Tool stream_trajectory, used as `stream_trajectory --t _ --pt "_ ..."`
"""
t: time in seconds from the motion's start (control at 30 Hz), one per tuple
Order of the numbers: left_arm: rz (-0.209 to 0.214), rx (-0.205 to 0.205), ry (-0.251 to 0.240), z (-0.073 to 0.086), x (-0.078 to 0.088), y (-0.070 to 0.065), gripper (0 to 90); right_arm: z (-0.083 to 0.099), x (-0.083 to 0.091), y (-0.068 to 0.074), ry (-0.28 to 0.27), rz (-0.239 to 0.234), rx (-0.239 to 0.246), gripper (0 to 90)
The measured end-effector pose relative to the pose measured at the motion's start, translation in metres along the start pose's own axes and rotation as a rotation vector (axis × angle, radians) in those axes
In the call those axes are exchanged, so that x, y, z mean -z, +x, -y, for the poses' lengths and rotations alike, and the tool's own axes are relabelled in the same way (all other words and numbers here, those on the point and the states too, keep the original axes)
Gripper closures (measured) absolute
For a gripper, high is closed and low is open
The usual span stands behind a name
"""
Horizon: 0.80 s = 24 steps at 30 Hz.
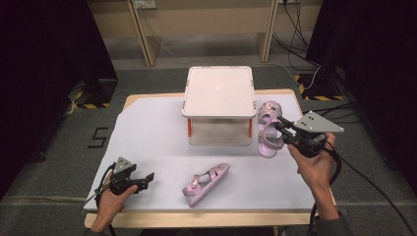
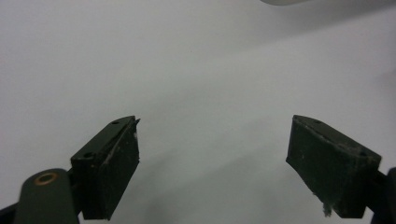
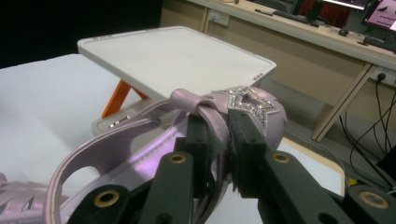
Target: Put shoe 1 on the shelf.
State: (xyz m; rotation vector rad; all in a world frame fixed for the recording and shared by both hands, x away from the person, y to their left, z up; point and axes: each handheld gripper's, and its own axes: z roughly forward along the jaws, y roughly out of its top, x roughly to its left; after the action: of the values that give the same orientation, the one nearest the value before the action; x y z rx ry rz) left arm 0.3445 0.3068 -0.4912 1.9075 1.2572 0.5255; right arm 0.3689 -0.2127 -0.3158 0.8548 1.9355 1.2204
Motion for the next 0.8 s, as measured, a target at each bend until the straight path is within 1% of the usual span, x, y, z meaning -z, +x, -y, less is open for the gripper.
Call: stream_trajectory --t 0.07,0.2,0.23,0.27,0.37,0.4,0.57,0.63,0.8 --pt "-0.002 -0.002 0.002 0.000 0.000 0.000 16.3 -0.007 -0.004 0.001 0.004 -0.005 -0.002 79.8" --pt "-0.002 -0.001 0.001 0.000 0.001 0.000 16.2 -0.020 -0.016 0.002 -0.004 -0.011 0.020 79.8" --pt "-0.001 0.000 0.001 0.000 0.001 0.000 16.3 -0.024 -0.018 0.003 0.003 -0.015 0.024 79.8" --pt "-0.001 0.000 0.000 0.000 0.001 0.000 16.3 -0.027 -0.022 0.004 -0.005 -0.017 0.028 79.8" --pt "0.000 -0.001 0.000 0.000 0.000 0.000 16.3 -0.037 -0.032 0.008 -0.014 -0.037 0.017 79.8" --pt "-0.001 -0.003 0.002 0.000 0.000 0.000 16.3 -0.040 -0.036 0.009 -0.017 -0.040 0.027 79.7" --pt "0.000 -0.003 0.002 0.000 0.000 0.000 16.3 -0.053 -0.060 0.019 -0.018 -0.075 0.024 79.7" --pt "0.000 -0.003 0.003 0.000 -0.001 0.000 16.3 -0.058 -0.070 0.023 -0.018 -0.087 0.034 79.7" --pt "0.003 -0.002 0.001 0.000 0.000 0.000 16.3 -0.068 -0.096 0.030 -0.018 -0.118 0.028 79.5"
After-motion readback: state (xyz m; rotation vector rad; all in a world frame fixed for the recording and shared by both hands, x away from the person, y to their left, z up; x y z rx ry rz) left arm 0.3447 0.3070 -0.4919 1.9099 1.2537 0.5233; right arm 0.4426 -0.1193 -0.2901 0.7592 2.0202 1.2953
